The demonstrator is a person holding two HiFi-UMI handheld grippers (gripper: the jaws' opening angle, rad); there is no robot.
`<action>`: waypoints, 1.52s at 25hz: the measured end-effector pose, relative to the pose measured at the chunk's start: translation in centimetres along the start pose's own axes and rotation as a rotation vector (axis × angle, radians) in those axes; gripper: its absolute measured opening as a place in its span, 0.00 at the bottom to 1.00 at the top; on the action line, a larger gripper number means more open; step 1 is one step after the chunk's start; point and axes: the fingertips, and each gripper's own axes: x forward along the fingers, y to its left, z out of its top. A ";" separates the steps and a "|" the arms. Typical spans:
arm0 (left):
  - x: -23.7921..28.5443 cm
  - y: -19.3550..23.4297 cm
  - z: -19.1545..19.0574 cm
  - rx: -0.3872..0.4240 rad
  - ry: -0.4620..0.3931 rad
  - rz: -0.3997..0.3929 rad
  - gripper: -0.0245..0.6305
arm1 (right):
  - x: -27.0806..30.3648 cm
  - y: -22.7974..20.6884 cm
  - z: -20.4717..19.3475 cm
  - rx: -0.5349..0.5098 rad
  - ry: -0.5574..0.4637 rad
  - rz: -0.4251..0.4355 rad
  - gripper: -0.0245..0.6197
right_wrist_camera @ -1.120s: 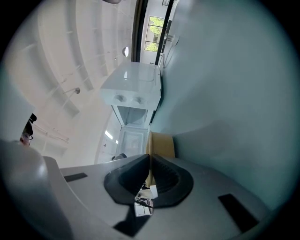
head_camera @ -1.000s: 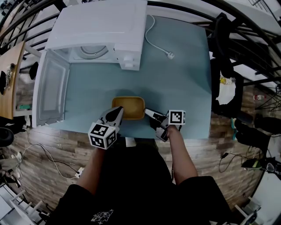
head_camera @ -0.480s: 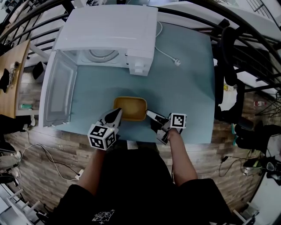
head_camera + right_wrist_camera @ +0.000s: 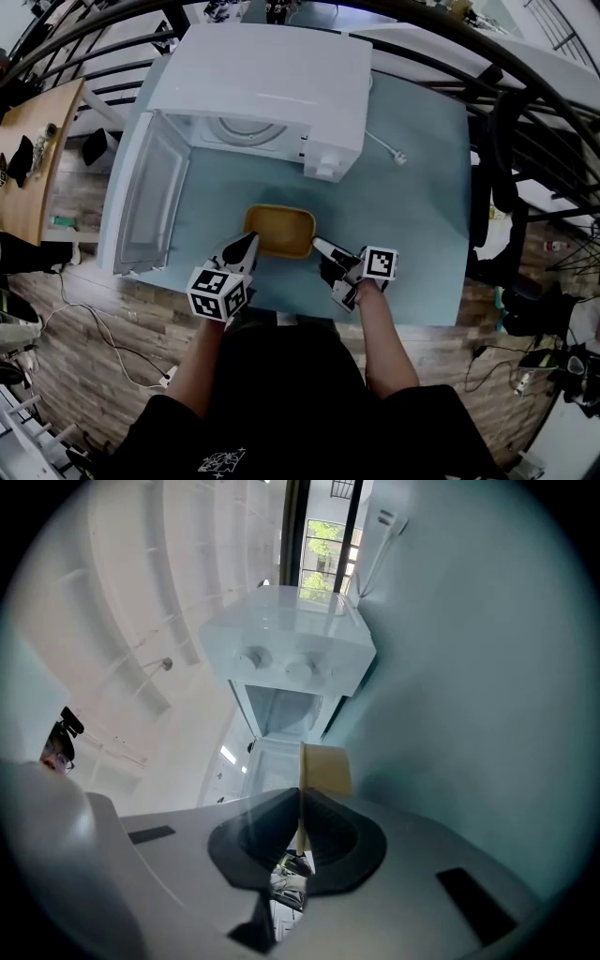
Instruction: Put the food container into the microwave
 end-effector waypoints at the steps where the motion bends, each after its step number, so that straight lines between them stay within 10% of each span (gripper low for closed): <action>1: -0.2 0.4 0.3 0.000 -0.004 0.004 0.05 | 0.5 0.3 0.1 0.000 -0.003 0.005 0.07; 38: 0.3 11.1 7.5 0.004 -0.059 -0.022 0.05 | 13.8 2.7 5.3 0.016 -0.209 -0.008 0.07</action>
